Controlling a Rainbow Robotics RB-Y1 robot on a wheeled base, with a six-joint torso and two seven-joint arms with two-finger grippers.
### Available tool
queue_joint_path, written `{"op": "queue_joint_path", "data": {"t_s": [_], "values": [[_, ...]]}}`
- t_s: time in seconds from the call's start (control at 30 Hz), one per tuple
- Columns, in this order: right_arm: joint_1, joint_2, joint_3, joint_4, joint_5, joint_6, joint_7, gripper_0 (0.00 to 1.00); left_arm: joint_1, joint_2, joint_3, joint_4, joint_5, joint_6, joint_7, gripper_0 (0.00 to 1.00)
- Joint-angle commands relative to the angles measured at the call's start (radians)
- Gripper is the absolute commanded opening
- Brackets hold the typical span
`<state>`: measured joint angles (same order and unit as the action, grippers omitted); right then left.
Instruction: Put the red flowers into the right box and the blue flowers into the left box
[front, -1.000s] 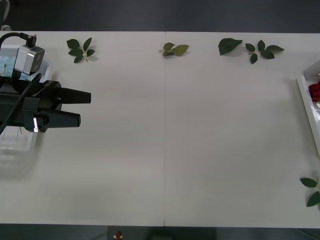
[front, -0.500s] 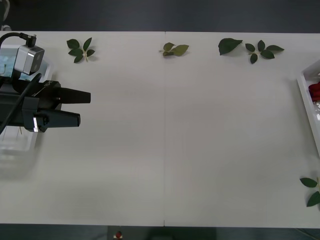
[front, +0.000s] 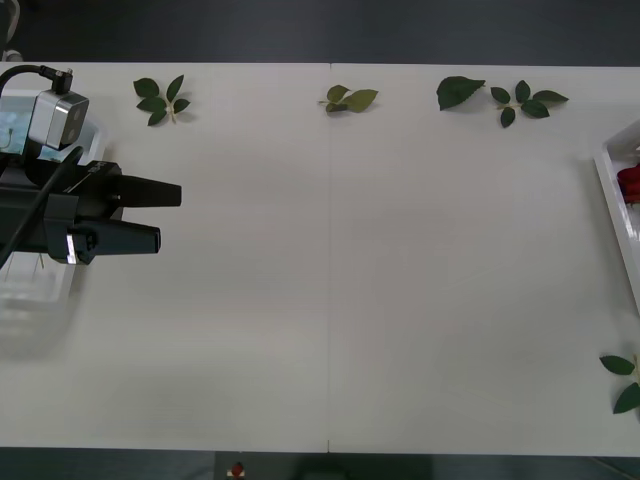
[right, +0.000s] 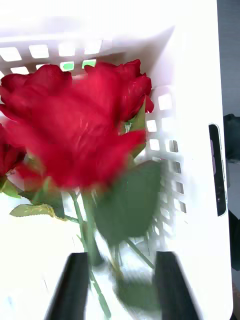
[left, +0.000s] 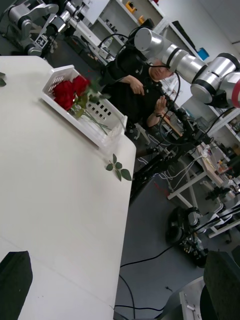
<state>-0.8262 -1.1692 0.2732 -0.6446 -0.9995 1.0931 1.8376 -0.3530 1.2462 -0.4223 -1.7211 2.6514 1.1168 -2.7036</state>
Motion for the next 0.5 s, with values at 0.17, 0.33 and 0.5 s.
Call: {"op": "queue_joint_path", "data": {"t_s": [0.17,0.33,0.5], "values": [[-0.022,-0.010,-0.025,-0.012,-0.014,-0.006,-0.047,1.00,0.011,0.029,0.002,-0.002,0.010,0.009,-0.002,1.00],[-0.022,-0.009,-0.025,-0.020,-0.022,-0.006,-0.047,1.00,0.011,0.029,0.002,-0.002,0.010,0.009,-0.002,1.00],[-0.011,-0.010,-0.035,-0.036,-0.114,0.016,-0.047,1.00,0.011,0.029,0.002,-0.002,0.010,0.009,-0.002,1.00]]}}
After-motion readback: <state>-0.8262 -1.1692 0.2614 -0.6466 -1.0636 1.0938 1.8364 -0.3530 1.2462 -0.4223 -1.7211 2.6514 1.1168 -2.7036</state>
